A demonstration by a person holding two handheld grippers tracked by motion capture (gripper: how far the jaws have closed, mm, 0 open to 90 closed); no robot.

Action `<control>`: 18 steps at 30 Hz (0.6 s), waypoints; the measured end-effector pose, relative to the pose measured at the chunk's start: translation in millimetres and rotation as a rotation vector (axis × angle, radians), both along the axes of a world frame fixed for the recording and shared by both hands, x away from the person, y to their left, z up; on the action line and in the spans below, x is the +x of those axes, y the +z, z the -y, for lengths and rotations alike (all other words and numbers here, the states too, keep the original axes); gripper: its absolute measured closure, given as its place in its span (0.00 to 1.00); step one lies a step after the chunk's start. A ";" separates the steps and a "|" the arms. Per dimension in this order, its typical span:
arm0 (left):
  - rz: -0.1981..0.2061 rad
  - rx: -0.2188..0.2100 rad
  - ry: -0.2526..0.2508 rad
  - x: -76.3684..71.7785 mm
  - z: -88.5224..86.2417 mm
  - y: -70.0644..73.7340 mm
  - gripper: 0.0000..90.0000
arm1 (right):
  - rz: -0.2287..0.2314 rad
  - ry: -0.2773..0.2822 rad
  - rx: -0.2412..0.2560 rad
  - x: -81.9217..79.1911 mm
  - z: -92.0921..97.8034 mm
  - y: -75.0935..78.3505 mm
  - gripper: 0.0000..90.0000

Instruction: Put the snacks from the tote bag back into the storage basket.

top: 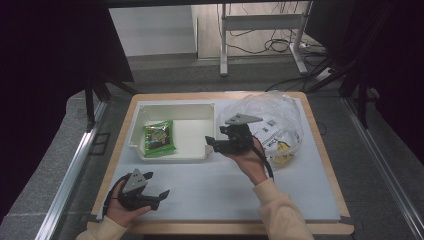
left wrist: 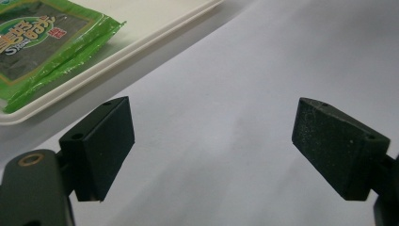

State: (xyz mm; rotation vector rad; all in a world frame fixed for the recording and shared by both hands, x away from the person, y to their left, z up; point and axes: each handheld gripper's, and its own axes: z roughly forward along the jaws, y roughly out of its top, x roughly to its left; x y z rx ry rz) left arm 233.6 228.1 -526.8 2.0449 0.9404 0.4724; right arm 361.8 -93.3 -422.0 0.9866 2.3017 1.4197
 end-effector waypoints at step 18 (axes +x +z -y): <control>-0.007 0.014 0.053 4.2 -1.7 -3.7 0.15 | -0.026 -0.034 -0.041 -44.0 83.9 -38.6 0.35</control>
